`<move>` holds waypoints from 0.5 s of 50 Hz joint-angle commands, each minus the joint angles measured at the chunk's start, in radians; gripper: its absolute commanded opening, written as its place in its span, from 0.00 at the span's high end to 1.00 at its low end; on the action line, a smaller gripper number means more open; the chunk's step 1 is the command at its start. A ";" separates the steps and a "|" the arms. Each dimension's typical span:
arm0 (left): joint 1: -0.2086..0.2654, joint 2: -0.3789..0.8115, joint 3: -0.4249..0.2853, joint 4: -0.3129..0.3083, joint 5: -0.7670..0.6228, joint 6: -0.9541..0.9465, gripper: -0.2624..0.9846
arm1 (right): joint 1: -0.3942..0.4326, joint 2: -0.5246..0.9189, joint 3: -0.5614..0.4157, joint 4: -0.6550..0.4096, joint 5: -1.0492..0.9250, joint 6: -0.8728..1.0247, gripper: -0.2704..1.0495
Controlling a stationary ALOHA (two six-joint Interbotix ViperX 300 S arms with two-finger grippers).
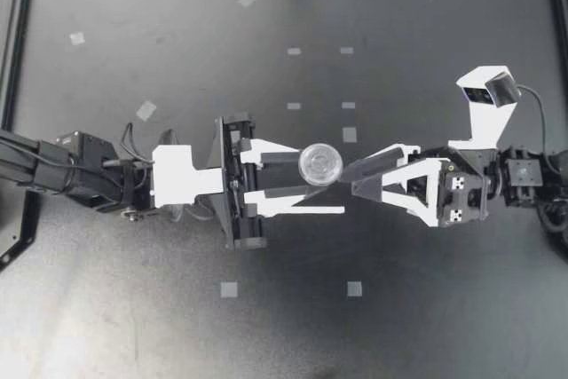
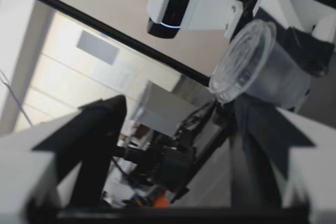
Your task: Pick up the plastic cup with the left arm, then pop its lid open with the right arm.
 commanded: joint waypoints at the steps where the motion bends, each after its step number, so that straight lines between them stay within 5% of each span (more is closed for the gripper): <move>1: -0.011 -0.015 -0.012 0.003 0.005 -0.002 0.65 | -0.029 -0.052 -0.018 -0.012 0.029 -0.034 0.21; 25: -0.017 -0.018 -0.018 0.003 0.014 -0.006 0.65 | -0.097 -0.262 -0.023 -0.120 0.399 -0.380 0.21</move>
